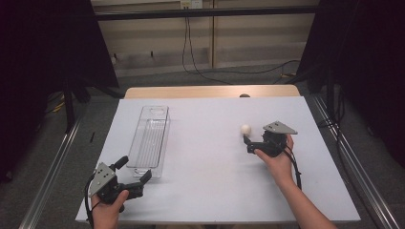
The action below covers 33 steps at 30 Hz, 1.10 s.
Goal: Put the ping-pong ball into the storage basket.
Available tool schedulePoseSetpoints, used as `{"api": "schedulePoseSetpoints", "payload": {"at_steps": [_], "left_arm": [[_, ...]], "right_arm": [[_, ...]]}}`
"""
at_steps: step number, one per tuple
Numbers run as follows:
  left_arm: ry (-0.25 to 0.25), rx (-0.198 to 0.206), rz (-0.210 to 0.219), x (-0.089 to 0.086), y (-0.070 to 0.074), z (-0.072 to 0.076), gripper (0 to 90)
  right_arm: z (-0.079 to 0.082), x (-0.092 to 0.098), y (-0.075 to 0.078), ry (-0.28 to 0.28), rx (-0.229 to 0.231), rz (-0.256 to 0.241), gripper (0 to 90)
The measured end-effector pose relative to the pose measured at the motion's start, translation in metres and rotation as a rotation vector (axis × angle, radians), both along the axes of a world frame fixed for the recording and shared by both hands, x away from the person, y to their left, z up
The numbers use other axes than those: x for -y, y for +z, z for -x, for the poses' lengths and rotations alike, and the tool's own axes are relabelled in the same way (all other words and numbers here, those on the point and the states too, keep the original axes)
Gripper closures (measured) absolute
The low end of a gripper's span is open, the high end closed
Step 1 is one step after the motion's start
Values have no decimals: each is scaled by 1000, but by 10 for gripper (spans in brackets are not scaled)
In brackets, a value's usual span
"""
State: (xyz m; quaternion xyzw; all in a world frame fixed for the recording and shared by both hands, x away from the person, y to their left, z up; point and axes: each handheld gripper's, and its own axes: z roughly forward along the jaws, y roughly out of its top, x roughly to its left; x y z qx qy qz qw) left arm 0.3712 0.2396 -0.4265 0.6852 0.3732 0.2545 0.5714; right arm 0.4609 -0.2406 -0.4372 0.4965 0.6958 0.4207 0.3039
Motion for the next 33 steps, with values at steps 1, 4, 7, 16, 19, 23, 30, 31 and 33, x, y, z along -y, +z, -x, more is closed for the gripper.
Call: {"api": "schedulePoseSetpoints", "payload": {"at_steps": [1, 4, 7, 16, 19, 23, 30, 31, 33], "left_arm": [[2, -1, 1, 0, 0, 0, 17], [-1, 1, -1, 0, 0, 0, 17], [-1, -1, -2, 0, 0, 0, 17], [4, -4, -4, 1, 0, 0, 17], [5, -5, -4, 1, 0, 0, 17], [-1, 1, -3, 1, 0, 0, 18], [-1, 1, -4, 0, 0, 0, 17], [-1, 1, -5, 0, 0, 0, 17], [-1, 1, -4, 0, 0, 0, 17]], "right_arm": [[0, 0, 0, 4, 2, 2, 25], [-1, 1, -1, 3, 2, 7, 28], [-1, 2, -1, -2, 0, 12, 29], [-1, 3, 1, -7, -3, 20, 29], [-1, 4, 2, -4, -4, 33, 27], [-3, 3, 10, 6, 4, 36, 28], [-12, 2, 14, 1, -26, 23, 28], [-13, 2, 15, 4, -27, 23, 28], [-15, 2, 15, 3, -31, 17, 30]]}}
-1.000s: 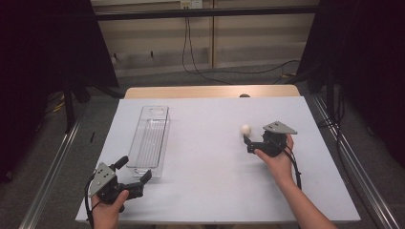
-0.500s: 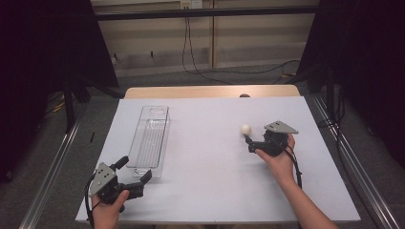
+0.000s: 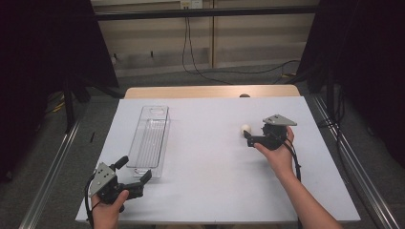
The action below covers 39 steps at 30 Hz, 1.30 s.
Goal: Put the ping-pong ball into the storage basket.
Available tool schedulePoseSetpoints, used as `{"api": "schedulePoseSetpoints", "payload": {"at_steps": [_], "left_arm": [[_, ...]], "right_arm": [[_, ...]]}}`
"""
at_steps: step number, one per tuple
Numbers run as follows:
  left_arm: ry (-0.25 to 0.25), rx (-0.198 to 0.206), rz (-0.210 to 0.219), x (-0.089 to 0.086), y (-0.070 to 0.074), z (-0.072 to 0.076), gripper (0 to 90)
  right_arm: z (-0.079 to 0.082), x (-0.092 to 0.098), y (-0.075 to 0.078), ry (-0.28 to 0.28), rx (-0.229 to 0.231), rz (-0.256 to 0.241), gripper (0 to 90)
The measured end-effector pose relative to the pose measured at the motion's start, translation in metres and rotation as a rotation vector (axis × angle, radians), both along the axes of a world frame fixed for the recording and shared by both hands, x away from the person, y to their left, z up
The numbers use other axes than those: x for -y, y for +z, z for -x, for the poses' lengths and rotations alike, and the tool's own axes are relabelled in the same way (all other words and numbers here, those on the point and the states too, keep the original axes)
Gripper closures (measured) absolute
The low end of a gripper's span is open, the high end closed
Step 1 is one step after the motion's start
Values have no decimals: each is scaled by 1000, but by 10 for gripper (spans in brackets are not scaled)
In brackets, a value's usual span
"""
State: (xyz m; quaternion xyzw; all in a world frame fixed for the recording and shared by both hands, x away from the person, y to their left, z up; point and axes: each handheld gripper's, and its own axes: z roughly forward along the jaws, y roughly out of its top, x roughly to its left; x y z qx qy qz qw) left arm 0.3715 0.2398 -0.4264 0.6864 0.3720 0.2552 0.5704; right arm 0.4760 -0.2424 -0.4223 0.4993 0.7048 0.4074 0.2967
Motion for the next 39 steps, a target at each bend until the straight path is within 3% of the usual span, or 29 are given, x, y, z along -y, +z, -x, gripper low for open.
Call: {"api": "schedulePoseSetpoints", "payload": {"at_steps": [16, 30, 34, 39], "left_arm": [[6, -6, -1, 1, -1, 0, 18], [3, -6, -5, 2, -1, 0, 18], [-2, -6, -4, 2, -1, 0, 18], [5, -4, -3, 1, 0, 0, 18]], "right_arm": [[-13, 0, -13, -2, -50, -13, 48], [-18, 0, -19, -3, -63, -14, 58], [-21, -4, -15, 7, -59, 20, 55], [-26, -9, -8, 5, -57, 27, 64]]}}
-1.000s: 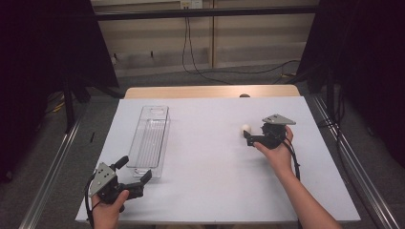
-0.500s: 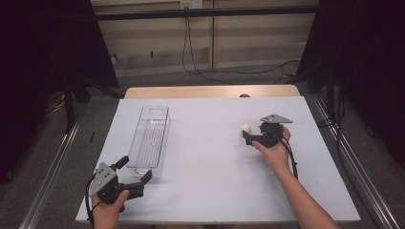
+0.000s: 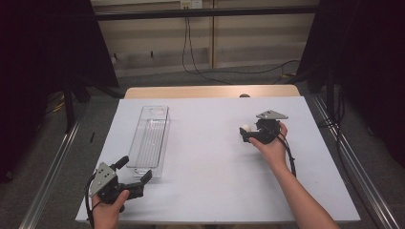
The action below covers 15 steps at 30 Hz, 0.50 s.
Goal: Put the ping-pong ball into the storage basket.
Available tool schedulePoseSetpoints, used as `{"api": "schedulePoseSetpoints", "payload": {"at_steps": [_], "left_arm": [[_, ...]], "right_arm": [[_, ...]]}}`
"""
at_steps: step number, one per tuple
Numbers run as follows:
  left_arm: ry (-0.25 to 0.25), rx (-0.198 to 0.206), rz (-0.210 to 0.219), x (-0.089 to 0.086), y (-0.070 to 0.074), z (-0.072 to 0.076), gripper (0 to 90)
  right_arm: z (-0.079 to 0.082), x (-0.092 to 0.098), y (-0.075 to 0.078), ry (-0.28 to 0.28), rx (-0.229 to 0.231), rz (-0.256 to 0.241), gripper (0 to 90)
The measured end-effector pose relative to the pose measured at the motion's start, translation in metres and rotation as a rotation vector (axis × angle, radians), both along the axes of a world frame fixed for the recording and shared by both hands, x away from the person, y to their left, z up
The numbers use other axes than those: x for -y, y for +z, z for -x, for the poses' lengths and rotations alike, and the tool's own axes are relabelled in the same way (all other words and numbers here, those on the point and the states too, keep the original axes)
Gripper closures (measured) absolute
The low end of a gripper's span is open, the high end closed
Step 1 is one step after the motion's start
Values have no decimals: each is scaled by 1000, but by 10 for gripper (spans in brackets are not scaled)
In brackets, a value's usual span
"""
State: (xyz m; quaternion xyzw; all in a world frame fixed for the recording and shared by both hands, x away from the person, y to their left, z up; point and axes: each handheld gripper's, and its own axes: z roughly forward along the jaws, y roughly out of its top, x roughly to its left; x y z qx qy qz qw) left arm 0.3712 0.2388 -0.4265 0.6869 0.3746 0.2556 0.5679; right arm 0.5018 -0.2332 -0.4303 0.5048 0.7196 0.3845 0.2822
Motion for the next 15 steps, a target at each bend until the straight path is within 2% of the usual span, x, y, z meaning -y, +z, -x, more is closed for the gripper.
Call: {"api": "schedulePoseSetpoints", "payload": {"at_steps": [9, 15], "left_arm": [[-2, 2, -1, 0, 0, 0, 18], [-4, 0, -6, 0, 0, 0, 18]], "right_arm": [[-6, -1, -2, 3, -17, 4, 72], [-9, 1, -6, 1, -29, -13, 87]]}}
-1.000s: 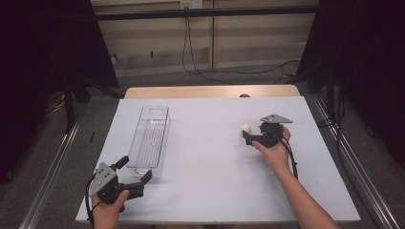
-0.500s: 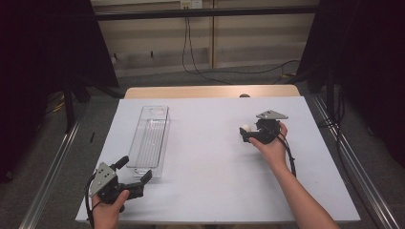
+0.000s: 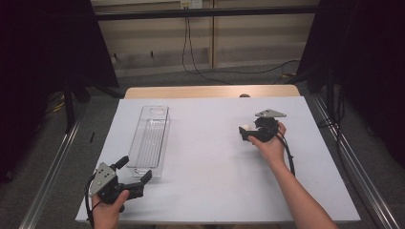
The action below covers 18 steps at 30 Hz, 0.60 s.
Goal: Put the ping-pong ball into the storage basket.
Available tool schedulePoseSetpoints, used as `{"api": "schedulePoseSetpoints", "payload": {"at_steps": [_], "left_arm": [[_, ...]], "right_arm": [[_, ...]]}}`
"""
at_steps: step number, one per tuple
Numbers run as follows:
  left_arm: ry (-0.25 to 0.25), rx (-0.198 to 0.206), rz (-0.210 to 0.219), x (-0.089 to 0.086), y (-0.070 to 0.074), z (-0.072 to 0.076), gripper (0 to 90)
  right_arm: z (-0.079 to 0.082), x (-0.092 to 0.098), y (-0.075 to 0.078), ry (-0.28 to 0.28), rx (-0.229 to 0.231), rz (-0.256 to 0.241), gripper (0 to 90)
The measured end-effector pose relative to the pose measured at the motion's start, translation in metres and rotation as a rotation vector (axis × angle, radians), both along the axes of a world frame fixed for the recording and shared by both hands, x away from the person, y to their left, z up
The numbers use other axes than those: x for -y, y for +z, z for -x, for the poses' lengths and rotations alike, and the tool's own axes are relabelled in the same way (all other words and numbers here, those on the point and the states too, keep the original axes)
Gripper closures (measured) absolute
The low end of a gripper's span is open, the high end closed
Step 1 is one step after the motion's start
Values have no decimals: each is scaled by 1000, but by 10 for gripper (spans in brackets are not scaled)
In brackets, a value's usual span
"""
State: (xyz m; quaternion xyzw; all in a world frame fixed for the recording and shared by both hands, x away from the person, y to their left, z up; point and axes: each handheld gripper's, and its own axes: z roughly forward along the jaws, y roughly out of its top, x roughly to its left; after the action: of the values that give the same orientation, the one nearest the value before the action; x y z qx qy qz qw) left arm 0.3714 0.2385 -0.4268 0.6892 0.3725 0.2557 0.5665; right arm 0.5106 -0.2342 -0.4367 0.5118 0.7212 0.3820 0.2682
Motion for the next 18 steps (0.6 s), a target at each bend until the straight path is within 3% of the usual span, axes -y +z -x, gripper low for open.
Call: {"api": "schedulePoseSetpoints", "payload": {"at_steps": [7, 18], "left_arm": [[1, -1, 1, 0, 0, 0, 18], [2, -2, 0, -1, 0, 0, 18]], "right_arm": [[-2, -1, -4, 5, -18, -6, 146], [-5, -1, -10, 3, -33, -8, 160]]}}
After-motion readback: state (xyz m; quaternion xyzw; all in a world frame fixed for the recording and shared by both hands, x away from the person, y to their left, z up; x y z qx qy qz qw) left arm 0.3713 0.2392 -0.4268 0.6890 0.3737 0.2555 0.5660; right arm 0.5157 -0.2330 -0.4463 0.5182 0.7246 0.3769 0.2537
